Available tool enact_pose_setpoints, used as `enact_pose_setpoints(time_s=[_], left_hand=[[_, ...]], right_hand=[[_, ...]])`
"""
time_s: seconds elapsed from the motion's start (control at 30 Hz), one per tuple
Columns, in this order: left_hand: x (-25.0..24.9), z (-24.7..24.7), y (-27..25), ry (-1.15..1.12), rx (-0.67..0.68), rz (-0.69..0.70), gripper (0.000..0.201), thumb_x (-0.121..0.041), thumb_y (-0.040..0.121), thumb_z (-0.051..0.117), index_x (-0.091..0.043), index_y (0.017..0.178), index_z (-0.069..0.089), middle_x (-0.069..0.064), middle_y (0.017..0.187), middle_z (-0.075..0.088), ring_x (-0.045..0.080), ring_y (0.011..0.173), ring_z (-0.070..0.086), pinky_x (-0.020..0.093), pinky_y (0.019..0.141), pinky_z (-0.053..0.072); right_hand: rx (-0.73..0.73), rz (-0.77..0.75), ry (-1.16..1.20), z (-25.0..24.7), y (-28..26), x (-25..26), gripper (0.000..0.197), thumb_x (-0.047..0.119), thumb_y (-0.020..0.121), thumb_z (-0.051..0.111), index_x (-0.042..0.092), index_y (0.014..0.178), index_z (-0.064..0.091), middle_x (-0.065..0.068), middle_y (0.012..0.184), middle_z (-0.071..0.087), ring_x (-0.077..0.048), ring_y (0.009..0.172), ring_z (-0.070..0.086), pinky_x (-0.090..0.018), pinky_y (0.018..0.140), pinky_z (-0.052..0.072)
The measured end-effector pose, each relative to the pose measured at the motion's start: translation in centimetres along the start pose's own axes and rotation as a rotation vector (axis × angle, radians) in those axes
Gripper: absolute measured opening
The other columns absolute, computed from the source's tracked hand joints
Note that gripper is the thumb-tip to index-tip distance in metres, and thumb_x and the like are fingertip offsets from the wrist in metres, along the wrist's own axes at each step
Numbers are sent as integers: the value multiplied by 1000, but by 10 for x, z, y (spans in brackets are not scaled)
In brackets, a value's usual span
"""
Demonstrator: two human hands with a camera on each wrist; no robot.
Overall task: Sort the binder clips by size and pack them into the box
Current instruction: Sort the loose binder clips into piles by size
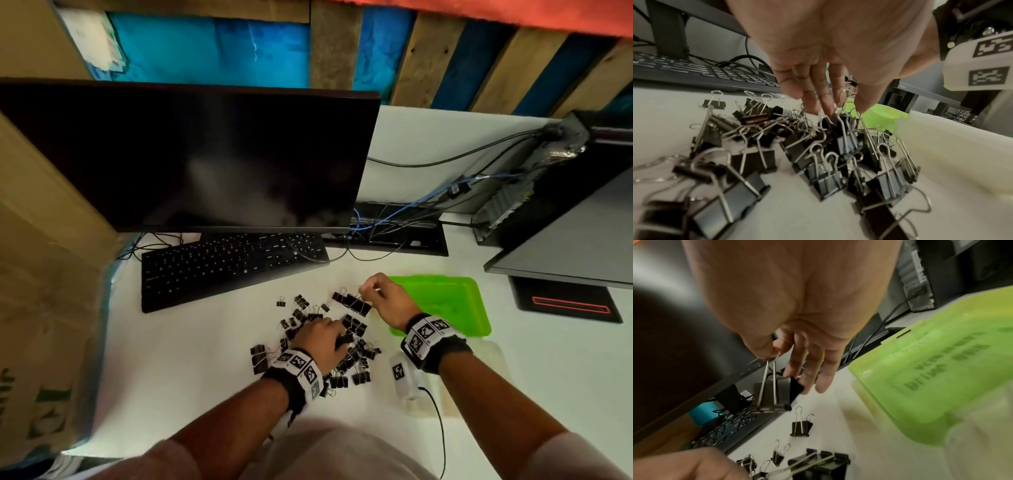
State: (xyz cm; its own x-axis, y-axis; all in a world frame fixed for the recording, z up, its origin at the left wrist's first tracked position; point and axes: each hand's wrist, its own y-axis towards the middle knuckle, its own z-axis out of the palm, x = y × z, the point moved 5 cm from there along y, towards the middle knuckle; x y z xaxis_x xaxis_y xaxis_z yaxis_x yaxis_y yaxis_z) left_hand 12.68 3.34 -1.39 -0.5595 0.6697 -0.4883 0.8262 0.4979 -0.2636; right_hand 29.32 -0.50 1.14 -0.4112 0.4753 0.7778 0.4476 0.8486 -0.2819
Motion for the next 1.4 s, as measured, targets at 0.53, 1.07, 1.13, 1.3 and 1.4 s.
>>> enact_pose_setpoints(time_s=[0.53,1.07,1.13,1.3,1.4], left_hand=[[-8,-5,-8,-171,-57,3,8,-21,91,50,-14,86,50,-2,103,48,17,75,56,32,73,51],[-16,-5,-15,-382,-88,68,9,-4,76,62,-11,72,60,-1,91,58,15,68,58,27,68,52],[-18,-15,-19,-449,-119,78,9,-5,78,64,-11,73,61,-2,96,60,12,73,61,20,71,53],[-16,-44,-33,-594,-248,92,13,-8,80,68,-16,74,59,-7,99,63,3,80,63,14,76,53],[-1,-63,-43,-635,-325,53,15,-10,80,70,-19,73,60,-9,100,64,4,83,65,18,78,55]], right_hand=[[181,-306,-789,31,-31,-5,32,35,91,53,35,123,56,3,111,64,-24,110,49,-39,89,40],[294,-245,-853,37,-31,-4,16,26,89,51,29,99,63,1,107,66,-24,108,49,-36,84,44],[256,-180,-750,26,-29,-7,13,28,88,55,30,95,65,1,103,68,-22,105,51,-36,83,48],[112,-110,-577,7,-24,-10,8,33,83,61,32,88,68,5,88,71,-18,92,61,-36,75,55],[28,-123,-499,0,-24,1,6,31,83,64,29,84,70,9,82,71,-15,89,58,-32,72,52]])
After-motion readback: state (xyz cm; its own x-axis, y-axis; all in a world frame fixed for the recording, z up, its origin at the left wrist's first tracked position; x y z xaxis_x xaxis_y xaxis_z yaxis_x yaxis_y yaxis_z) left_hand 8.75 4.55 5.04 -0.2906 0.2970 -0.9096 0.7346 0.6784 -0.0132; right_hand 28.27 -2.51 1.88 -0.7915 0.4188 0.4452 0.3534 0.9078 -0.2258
